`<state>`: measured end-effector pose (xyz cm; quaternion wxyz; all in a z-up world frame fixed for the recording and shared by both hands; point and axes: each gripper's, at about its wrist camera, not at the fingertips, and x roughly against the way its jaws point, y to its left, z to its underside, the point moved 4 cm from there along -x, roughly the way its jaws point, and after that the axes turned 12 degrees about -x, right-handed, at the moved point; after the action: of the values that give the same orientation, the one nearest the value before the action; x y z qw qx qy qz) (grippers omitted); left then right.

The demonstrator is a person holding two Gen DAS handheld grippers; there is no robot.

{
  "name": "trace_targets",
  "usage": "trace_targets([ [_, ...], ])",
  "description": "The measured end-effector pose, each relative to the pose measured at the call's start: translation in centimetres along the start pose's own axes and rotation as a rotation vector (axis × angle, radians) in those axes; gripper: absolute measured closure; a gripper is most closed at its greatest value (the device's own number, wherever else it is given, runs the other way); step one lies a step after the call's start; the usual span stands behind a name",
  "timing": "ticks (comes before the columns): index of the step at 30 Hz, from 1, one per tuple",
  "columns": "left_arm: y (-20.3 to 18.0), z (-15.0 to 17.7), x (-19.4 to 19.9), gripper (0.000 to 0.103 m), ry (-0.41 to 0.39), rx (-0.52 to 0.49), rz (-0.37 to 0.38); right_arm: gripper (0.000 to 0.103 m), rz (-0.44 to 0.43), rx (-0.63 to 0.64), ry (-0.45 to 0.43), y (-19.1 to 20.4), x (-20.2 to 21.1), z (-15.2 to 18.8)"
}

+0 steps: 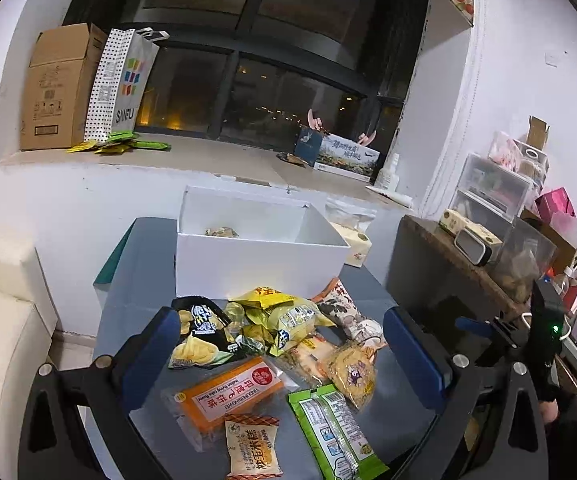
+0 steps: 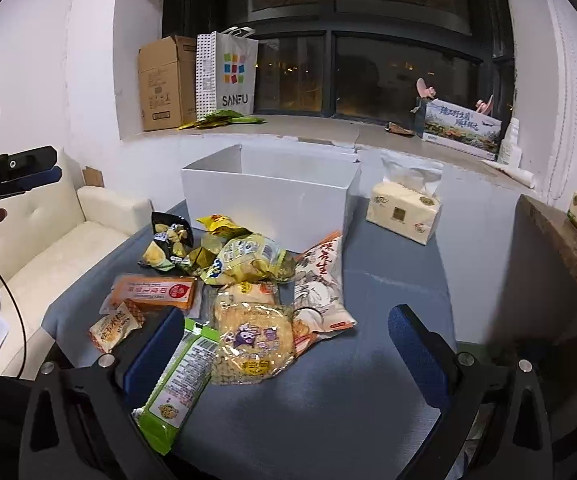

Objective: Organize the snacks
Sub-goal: 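Grasp the white peanut bag with the right tool while the left tool grasps the black chip bag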

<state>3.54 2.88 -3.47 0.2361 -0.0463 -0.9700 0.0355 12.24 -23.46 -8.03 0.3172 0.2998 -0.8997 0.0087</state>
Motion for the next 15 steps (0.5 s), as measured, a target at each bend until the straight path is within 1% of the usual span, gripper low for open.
trace_targets([
  [2, -0.2, 0.1, -0.1, 0.0, 0.003, -0.012, 0.002, 0.0, -0.002, -0.005, 0.019, 0.1, -0.5, 0.2],
  [4, -0.5, 0.3, -0.2, 0.0, 0.011, -0.026, 0.014, 0.0, -0.023, -0.018, 0.049, -0.1, -1.3, 0.0],
  [6, -0.7, 0.5, -0.2, 0.0, 0.015, -0.04, 0.017, 0.0, -0.076, -0.051, 0.075, -0.6, -2.5, -0.5],
  [7, -0.8, 0.6, -0.2, 0.0, 0.017, -0.045, 0.02, 0.0, -0.087, -0.062, 0.085, -0.7, -2.9, -0.7],
  [9, -0.9, 0.7, -0.3, 0.0, 0.023, -0.052, 0.027, 0.0, -0.124, -0.105, 0.116, -1.6, -4.7, -1.5],
  [12, -1.0, 1.0, -0.6, 0.0, 0.029, -0.056, 0.03, 0.0, -0.152, -0.174, 0.162, -3.2, -7.8, -2.7],
  [13, -1.0, 1.1, -0.6, 0.0, 0.03, -0.055, 0.035, 0.0, -0.151, -0.185, 0.172, -3.7, -8.8, -3.0],
  [15, -1.0, 1.2, -0.7, 0.0, 0.031, -0.051, 0.04, 0.0, -0.118, -0.202, 0.198, -4.8, -11.3, -3.5],
])
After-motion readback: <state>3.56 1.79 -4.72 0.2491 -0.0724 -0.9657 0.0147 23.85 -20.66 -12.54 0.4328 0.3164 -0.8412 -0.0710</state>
